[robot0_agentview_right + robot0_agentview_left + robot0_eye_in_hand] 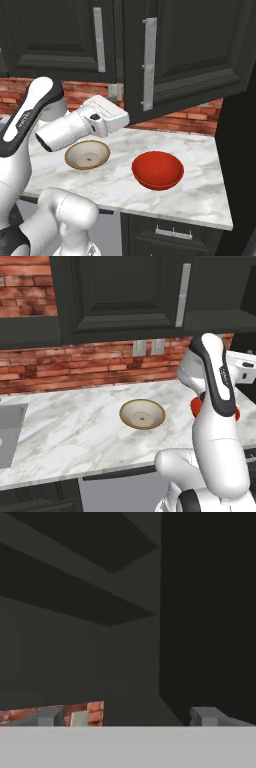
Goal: Open the cabinet. Pick the bowls from the counter and place them in the cabinet. Then close the cabinet.
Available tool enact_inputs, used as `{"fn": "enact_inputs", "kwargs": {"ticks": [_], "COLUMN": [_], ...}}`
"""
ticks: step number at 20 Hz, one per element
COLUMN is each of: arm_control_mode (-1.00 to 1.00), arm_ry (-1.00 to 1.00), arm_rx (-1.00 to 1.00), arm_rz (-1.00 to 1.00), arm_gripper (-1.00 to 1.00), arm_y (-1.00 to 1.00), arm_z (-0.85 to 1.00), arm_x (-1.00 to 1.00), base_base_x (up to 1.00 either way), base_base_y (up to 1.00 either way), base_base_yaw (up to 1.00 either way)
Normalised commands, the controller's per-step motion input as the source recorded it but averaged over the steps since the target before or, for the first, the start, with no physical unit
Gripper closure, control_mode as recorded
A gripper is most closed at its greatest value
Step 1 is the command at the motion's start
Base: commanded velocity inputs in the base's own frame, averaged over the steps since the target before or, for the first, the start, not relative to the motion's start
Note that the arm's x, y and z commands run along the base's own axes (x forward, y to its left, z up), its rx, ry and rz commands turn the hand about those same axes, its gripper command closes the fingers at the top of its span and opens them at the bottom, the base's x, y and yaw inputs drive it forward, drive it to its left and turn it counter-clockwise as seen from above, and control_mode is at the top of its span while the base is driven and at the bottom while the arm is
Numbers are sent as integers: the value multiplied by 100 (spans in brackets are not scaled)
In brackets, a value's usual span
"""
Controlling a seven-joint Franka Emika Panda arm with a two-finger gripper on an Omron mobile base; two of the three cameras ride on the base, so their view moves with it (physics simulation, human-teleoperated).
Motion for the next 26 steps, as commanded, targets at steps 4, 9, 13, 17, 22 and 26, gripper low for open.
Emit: {"fn": "enact_inputs", "kwargs": {"ticks": [4, 9, 13, 17, 22, 26], "arm_control_mode": [-100, -100, -100, -100, -100, -100], "arm_ry": [19, 3, 0, 0, -10, -18], "arm_rx": [20, 32, 27, 22, 13, 2], "arm_rz": [-20, -30, -26, -24, -21, -17], "arm_gripper": [-100, -100, -100, -100, -100, -100], "arm_y": [-81, -100, -94, -62, 38, 82], "arm_z": [3, 7, 0, 0, 0, 0], "arm_x": [11, -16, -10, -6, -83, -100], "base_base_x": [0, 0, 0, 0, 0, 0], "base_base_y": [0, 0, 0, 0, 0, 0], "base_base_yaw": [0, 0, 0, 0, 0, 0]}}
